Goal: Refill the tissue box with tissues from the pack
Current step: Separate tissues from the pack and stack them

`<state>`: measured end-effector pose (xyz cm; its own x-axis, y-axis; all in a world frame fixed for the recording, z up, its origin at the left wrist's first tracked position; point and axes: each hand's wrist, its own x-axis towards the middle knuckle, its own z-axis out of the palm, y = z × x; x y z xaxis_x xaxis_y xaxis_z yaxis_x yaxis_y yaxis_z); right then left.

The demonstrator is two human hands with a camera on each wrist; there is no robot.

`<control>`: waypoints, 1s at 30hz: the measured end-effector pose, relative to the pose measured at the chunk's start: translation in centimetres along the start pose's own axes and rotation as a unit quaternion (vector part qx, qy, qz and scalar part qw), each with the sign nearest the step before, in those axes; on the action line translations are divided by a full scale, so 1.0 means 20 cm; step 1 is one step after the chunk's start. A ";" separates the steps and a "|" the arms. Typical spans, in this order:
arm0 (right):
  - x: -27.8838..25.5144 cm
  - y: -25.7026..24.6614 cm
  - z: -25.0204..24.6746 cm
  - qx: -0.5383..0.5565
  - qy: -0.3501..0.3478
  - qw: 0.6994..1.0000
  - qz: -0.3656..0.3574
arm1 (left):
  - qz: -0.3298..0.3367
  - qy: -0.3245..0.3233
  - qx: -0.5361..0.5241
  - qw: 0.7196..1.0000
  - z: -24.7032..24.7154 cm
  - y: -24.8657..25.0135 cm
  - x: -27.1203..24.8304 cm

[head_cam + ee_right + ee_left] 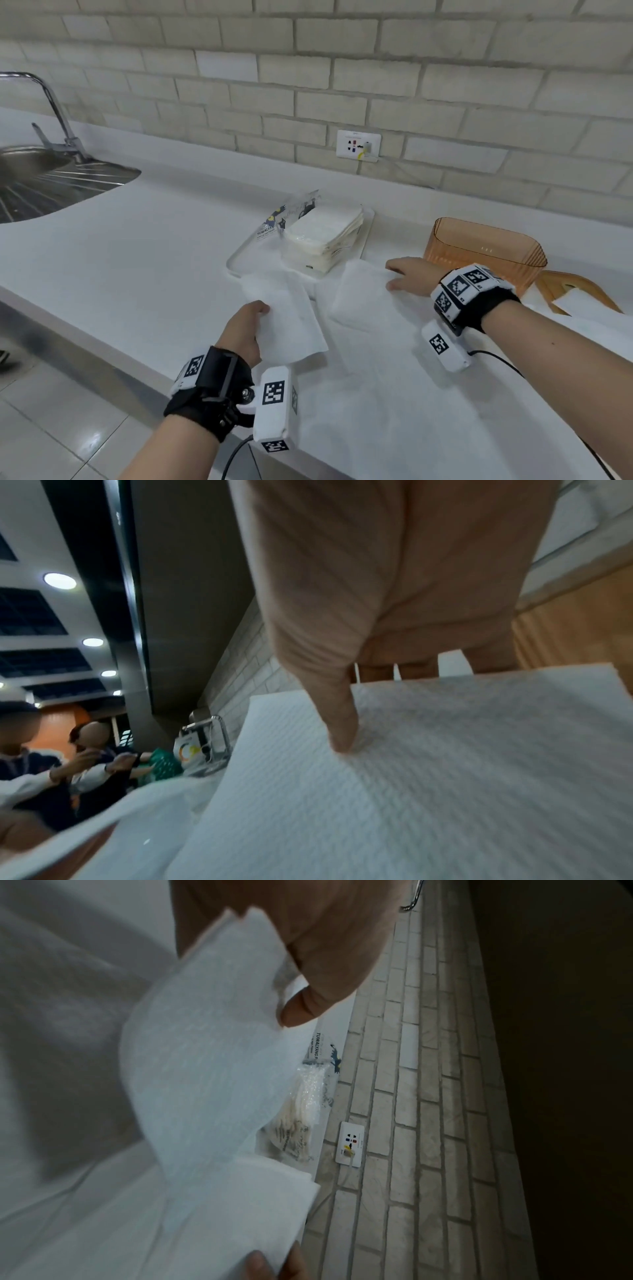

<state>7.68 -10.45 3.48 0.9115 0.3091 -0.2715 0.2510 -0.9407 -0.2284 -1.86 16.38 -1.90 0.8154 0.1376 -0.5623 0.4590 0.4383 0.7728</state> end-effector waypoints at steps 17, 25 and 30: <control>-0.19 -0.32 0.17 0.433 0.083 0.897 0.015 | 0.044 -0.044 -0.067 0.996 0.31 -0.05 -0.11; -0.23 -0.34 0.23 0.416 0.115 0.901 0.051 | 0.093 -0.077 -0.015 0.993 0.34 -0.12 -0.16; -0.25 -0.30 0.23 0.453 0.133 0.880 0.050 | 0.082 -0.070 -0.034 0.994 0.32 -0.18 -0.17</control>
<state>0.10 -5.69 1.99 0.9887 0.0742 -0.1303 -0.0866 -0.4270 -0.9001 -4.00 8.56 -0.87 0.9208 0.0885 -0.3799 0.2949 0.4794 0.8266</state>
